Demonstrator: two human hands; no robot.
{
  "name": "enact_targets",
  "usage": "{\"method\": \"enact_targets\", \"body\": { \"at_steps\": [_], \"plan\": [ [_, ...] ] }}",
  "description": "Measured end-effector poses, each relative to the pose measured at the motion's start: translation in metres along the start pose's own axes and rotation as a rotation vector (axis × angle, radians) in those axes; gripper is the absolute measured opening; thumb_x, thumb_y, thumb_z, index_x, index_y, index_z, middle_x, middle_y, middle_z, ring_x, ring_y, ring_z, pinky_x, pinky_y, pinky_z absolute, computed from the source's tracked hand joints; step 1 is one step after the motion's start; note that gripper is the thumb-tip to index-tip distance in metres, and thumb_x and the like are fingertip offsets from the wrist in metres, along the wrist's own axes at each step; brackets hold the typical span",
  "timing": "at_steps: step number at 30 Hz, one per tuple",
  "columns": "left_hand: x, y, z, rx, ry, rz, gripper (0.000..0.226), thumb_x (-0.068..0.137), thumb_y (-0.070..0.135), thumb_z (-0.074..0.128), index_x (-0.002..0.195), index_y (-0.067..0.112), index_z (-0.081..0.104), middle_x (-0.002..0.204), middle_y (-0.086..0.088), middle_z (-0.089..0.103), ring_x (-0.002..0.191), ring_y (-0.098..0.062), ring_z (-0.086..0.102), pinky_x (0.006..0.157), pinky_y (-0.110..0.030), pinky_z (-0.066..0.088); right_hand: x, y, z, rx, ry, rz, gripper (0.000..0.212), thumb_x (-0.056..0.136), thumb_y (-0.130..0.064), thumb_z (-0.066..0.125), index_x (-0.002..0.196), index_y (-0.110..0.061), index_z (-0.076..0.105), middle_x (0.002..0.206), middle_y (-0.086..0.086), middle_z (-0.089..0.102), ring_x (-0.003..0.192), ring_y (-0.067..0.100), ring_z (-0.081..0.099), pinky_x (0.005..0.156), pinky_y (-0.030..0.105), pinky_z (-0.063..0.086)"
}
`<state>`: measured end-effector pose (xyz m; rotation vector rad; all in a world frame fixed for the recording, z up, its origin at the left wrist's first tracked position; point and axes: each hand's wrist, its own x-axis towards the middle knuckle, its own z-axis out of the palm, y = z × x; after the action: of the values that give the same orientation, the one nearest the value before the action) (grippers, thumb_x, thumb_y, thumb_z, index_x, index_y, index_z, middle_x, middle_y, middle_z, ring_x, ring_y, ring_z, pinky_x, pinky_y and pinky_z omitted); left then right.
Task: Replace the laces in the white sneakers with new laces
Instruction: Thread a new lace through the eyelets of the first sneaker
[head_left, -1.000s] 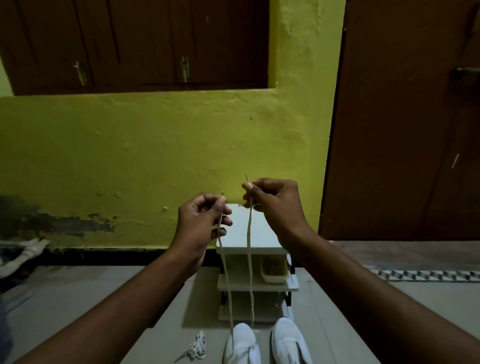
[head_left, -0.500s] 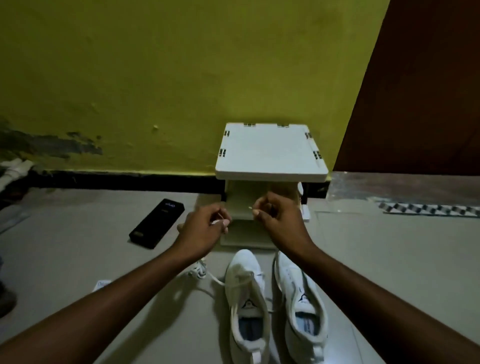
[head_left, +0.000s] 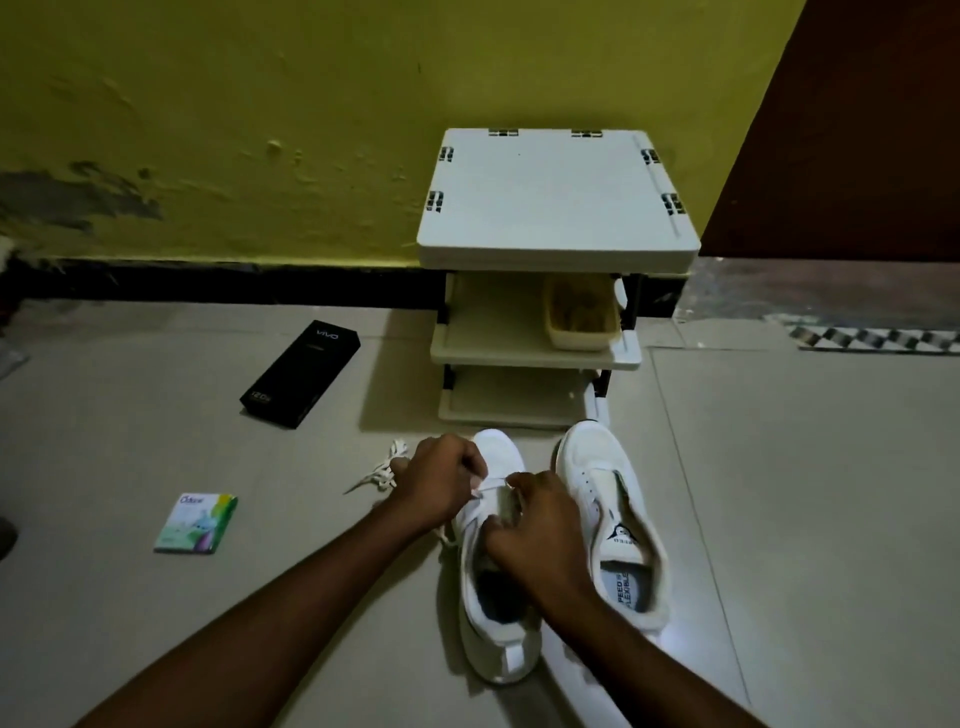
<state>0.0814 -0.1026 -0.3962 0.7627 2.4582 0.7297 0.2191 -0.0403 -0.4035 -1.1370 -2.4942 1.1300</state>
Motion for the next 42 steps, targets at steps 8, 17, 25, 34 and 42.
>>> {"method": "enact_targets", "body": {
  "at_steps": [8,17,25,34,42],
  "plan": [
    [-0.002,-0.001,0.005,0.038,-0.034,-0.042,0.029,0.075,0.044,0.082,0.075,0.027,0.059,0.101,0.009,0.068,0.107,-0.015,0.062,0.101,-0.046,0.045,-0.007,0.010,0.013,-0.257,0.044,-0.186,0.038,0.072,-0.018,0.054,0.109,-0.014,0.060,0.107,0.007,0.057,0.100,0.031,0.055,0.087,0.043,0.048],
    [0.003,0.003,-0.004,-0.033,-0.044,-0.136,0.036,0.067,0.025,0.093,0.083,0.016,0.061,0.093,-0.006,0.062,0.086,-0.024,0.062,0.071,-0.031,0.049,0.001,0.008,0.012,-0.644,0.007,-0.304,0.045,0.039,-0.015,0.088,0.080,-0.008,0.070,0.074,0.010,0.061,0.063,0.030,0.060,0.049,0.036,0.049],
    [0.006,-0.002,-0.010,-0.008,-0.060,-0.217,0.016,0.079,0.018,0.084,0.084,0.004,0.077,0.081,-0.009,0.071,0.092,-0.026,0.070,0.069,-0.024,0.044,0.000,0.006,0.012,-0.719,-0.030,-0.355,0.028,0.047,-0.013,0.084,0.069,-0.009,0.069,0.081,0.012,0.061,0.067,0.034,0.059,0.048,0.039,0.049],
    [0.000,0.017,-0.022,0.351,0.035,-0.060,0.010,0.094,0.013,0.064,0.099,0.016,0.072,0.110,-0.007,0.069,0.116,-0.030,0.057,0.085,-0.036,0.034,0.002,0.004,0.011,-0.733,-0.109,-0.307,0.020,0.081,-0.019,0.066,0.099,-0.011,0.072,0.119,0.011,0.054,0.102,0.040,0.053,0.073,0.042,0.049],
    [-0.011,0.008,-0.045,0.149,0.017,0.017,0.014,0.092,0.022,0.071,0.080,0.023,0.078,0.086,-0.003,0.072,0.098,-0.025,0.068,0.090,-0.041,0.054,0.003,0.005,0.010,-0.719,-0.092,-0.307,0.027,0.080,-0.020,0.069,0.105,-0.010,0.068,0.122,0.011,0.052,0.105,0.039,0.052,0.083,0.044,0.049]
  ]
}}
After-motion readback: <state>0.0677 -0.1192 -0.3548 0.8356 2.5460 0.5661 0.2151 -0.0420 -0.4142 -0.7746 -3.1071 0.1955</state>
